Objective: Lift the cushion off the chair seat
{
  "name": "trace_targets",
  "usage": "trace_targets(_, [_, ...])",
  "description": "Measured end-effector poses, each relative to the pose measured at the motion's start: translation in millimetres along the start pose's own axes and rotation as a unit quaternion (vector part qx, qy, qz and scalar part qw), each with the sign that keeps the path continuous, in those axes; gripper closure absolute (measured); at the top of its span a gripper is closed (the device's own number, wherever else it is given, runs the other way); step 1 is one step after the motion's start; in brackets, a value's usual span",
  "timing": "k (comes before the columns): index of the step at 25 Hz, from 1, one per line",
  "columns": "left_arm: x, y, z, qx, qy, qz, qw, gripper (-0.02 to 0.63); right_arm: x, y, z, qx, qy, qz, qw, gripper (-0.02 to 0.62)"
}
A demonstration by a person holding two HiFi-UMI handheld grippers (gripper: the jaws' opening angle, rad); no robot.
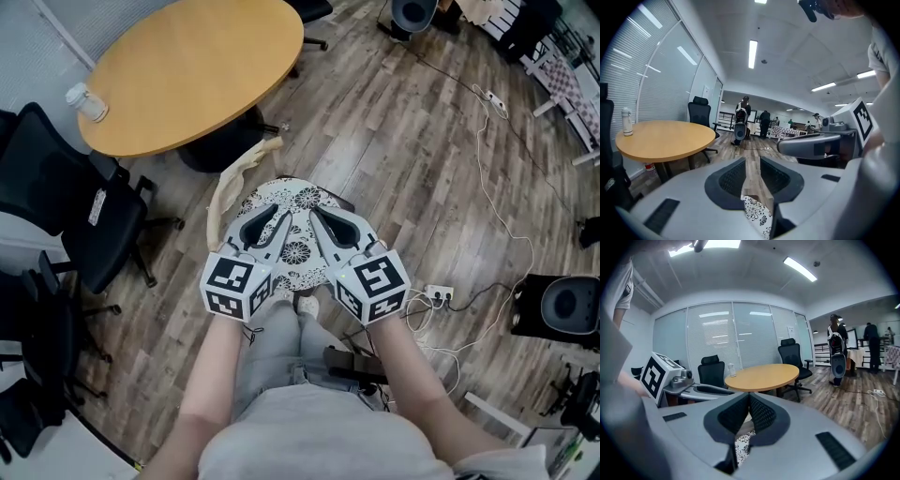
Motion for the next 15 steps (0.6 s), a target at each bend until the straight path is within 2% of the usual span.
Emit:
trace_targets(5, [-38.8,-25.7,16.8,-0.01,-0.039,-0.038,0.9985,0.437,-25.7,-0.1,29.8,0.006,-0.02,0.005,1.0,0.569])
trace_targets(8, [-66.8,-41.0,28.5,-0.009,-0.062,-0.057,0.9964,0.417,-46.3,1.2,48.2,0.008,-0.035,0.012,0.999,0.569])
trace_targets(15, [-124.6,-72.9,61.6,-0.01,-0.108,-0.067,0.9918,0.371,-93.4,17.2,80.6,-0.005,-0.054,0.032,0.998,0.569])
Point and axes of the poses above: the fingertips, and each gripper's own axes: z forward along the fingers, y to its right, x out of its top, the point moved 3 cm from there along -z, backward along the fingers, and after that the axes turned 2 degrees about x, right-handed, at the moved point
